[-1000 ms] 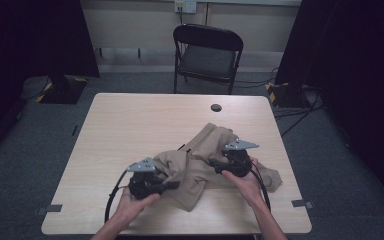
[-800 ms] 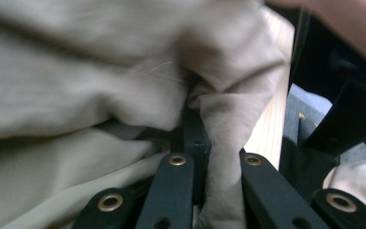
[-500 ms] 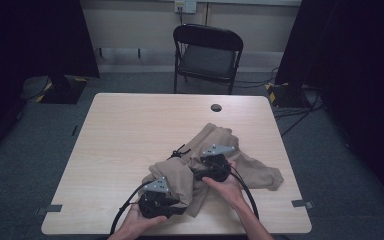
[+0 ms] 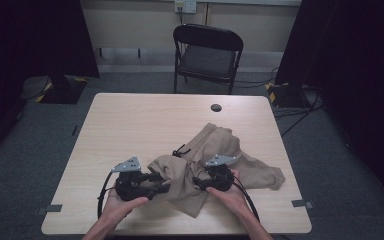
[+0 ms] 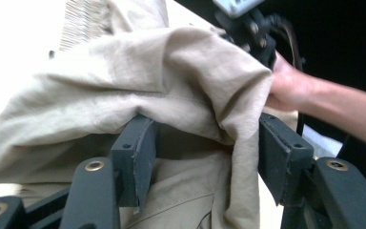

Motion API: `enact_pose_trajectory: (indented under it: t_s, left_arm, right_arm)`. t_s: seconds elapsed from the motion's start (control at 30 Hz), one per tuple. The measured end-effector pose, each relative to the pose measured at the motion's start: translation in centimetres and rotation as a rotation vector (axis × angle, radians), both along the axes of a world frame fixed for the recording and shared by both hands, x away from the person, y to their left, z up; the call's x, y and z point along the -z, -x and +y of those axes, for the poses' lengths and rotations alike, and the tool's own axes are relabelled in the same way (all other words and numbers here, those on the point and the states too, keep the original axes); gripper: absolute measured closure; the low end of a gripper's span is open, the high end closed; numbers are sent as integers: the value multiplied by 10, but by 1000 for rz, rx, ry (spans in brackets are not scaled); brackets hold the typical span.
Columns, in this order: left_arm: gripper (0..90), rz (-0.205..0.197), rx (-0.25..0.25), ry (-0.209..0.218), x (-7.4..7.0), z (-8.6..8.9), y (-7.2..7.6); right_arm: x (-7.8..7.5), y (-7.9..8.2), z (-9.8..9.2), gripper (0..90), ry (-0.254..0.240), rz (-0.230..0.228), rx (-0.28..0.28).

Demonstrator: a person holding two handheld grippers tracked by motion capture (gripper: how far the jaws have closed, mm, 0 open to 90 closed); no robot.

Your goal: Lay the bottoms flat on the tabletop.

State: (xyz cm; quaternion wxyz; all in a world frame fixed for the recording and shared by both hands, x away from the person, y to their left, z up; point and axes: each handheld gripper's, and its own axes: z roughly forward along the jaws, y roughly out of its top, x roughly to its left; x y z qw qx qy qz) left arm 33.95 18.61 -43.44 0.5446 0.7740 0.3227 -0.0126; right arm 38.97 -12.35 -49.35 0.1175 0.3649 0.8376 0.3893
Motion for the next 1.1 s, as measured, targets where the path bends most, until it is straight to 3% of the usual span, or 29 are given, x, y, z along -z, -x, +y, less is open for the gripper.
enact_pose_trajectory:
  t_s: [0.3,0.43,0.5,0.53,0.63,0.8,0.9,1.03,1.07,1.1]
  left_arm:
    - [362,-22,-65,1,-6,23,-1]
    - [353,-14,-92,11,-6,31,-6]
    - [344,-12,-112,-4,-6,33,-9]
    - [343,-9,-125,-22,-6,35,-13]
    - [341,3,-170,9,0,39,-28]
    - [275,45,-229,-2,12,32,-60]
    - [261,93,-206,-10,25,20,-74]
    - [286,124,-141,-96,41,-4,-78]
    - [375,134,-127,-120,44,-10,-76]
    - [375,132,-111,-140,46,-13,-75]
  right_arm:
    - [0,-1,-1,348,-9,5,-4]
    - [0,-1,-1,349,-8,4,-3]
    - [0,-1,-1,349,-7,3,-4]
    - [0,-1,-1,349,-8,3,-4]
    - [0,-1,0,349,-7,3,-4]
    - [0,-1,0,348,-7,3,-5]
    - [0,-1,-1,349,-7,3,-6]
    - [0,-1,-1,348,-6,3,-6]
    - [0,-1,-1,345,-1,4,-3]
    - [0,-1,-1,345,-1,4,-3]
